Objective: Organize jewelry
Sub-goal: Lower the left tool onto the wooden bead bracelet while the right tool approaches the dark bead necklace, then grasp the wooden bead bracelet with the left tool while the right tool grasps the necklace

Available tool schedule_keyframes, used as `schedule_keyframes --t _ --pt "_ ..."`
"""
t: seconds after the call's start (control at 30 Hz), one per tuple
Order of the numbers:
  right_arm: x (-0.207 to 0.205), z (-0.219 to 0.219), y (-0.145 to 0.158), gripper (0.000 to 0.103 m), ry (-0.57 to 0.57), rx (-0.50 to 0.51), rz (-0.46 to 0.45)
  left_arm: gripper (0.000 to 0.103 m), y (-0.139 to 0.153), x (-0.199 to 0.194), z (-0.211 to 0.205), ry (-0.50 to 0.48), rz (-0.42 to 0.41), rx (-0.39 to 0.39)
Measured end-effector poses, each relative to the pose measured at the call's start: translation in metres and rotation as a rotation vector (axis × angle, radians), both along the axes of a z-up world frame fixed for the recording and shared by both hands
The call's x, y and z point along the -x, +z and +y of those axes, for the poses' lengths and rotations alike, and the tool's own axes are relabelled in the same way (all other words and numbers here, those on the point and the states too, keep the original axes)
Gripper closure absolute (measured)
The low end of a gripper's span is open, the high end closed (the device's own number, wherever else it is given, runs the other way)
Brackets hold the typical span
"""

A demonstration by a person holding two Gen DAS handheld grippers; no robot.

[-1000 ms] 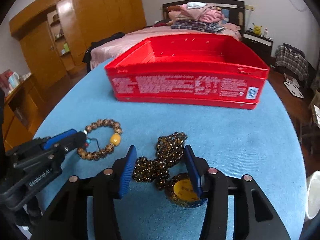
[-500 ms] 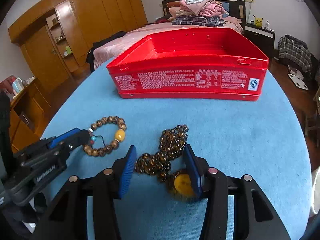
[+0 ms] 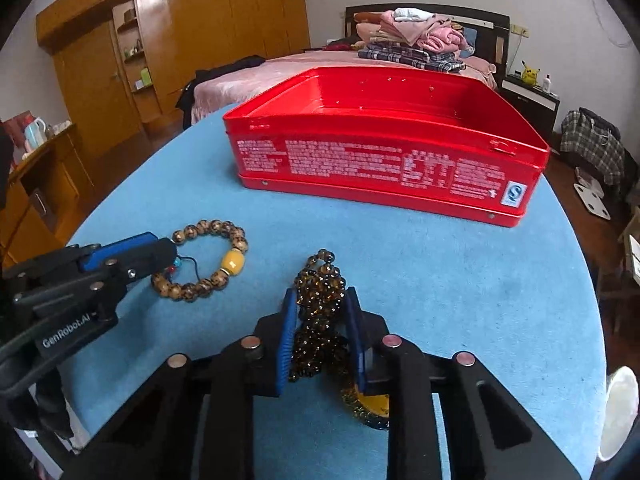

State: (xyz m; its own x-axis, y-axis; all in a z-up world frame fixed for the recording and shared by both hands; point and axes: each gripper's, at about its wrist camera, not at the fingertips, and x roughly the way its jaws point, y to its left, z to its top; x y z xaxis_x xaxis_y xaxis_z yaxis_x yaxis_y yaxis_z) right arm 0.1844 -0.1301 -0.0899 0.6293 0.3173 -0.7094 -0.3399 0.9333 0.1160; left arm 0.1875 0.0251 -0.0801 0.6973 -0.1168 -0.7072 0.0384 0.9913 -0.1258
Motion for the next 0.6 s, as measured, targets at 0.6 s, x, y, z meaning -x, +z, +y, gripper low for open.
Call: schedule_keyframes --t 0.6 --pt "-0.003 -0.039 0.001 0.079 -0.056 -0.032 0.007 0.064 -0.017 -0.014 -0.050 -0.097 0.044 -0.008"
